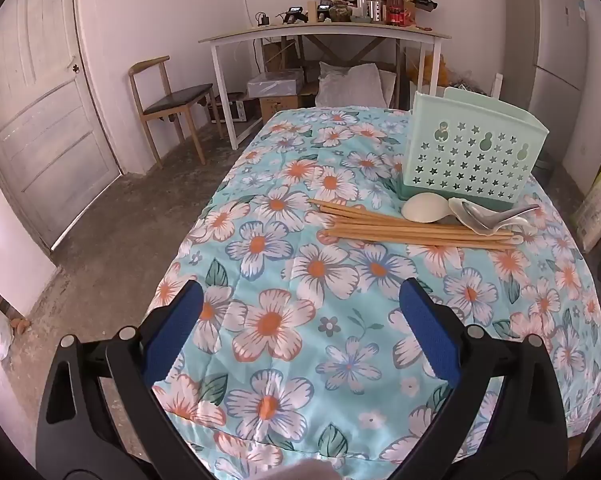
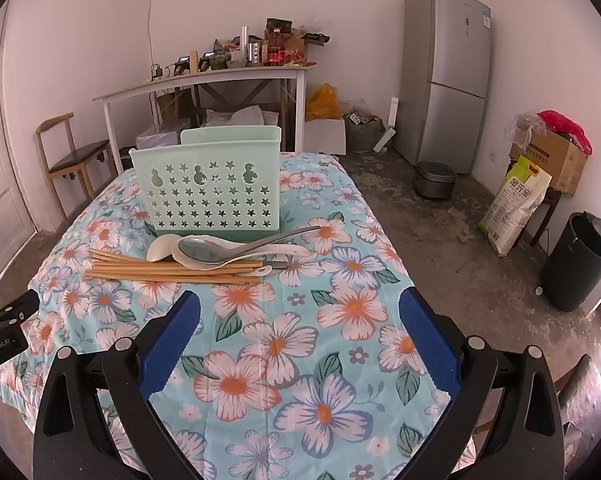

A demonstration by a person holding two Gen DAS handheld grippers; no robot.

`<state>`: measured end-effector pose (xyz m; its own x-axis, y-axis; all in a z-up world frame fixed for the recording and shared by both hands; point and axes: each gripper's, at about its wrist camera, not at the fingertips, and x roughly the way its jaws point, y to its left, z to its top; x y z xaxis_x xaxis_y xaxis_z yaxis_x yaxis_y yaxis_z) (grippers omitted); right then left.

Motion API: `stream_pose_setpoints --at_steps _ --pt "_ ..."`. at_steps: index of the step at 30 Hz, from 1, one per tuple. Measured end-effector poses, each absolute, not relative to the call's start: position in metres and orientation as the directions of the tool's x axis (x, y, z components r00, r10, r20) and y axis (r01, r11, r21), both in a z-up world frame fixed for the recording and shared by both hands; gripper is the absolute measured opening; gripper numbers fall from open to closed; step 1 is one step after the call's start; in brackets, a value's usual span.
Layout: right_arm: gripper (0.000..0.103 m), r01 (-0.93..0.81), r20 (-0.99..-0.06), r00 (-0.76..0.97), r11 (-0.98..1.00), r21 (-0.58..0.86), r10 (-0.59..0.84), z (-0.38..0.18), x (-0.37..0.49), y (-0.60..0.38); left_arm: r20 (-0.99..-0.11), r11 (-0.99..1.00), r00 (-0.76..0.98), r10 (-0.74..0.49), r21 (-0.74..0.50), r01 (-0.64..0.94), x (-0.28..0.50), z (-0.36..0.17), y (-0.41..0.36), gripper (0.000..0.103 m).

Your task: Organize utensils

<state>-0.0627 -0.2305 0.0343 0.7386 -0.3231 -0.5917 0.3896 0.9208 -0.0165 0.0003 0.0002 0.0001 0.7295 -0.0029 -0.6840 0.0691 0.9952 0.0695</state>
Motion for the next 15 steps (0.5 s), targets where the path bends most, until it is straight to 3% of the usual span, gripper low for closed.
stream_pose_setpoints --at_steps 15 --pt "0.097 0.39 -0.593 0.738 0.921 -0.015 -0.322 0.034 -0.062 -0.23 -0.681 0.995 0.732 -0.021 0.057 0.082 -0.001 0.001 -0.017 0.095"
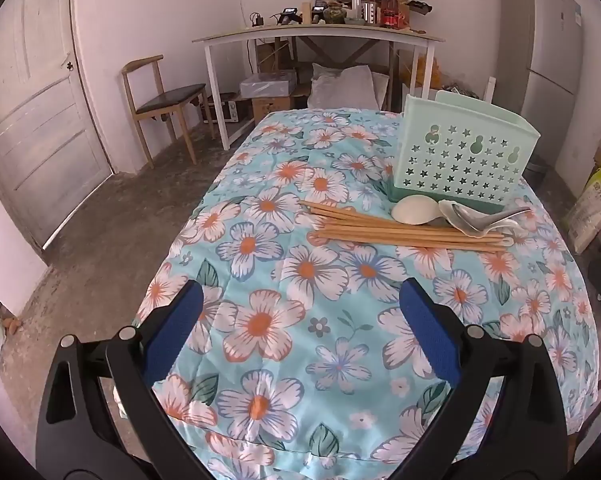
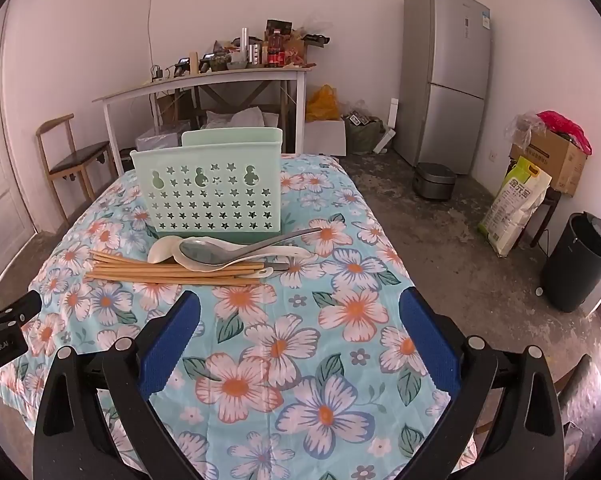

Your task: Organize utensils

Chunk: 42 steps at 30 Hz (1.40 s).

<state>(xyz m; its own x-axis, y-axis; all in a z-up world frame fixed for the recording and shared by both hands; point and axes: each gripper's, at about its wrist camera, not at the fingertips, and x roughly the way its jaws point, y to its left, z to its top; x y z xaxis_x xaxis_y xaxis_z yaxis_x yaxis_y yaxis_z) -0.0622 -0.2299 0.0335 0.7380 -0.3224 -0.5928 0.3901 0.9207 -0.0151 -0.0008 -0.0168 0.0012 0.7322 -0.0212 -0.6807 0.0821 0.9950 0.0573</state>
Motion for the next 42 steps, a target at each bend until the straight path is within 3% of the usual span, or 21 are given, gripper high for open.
stream_pose_setpoints --at_steps 42 --pt "0.097 0.39 -0.587 0.743 0.921 -0.014 -0.323 0.034 -0.063 -0.229 -0.684 0.994 0.728 -0.045 0.038 0.098 -0.002 0.001 0.0 0.095"
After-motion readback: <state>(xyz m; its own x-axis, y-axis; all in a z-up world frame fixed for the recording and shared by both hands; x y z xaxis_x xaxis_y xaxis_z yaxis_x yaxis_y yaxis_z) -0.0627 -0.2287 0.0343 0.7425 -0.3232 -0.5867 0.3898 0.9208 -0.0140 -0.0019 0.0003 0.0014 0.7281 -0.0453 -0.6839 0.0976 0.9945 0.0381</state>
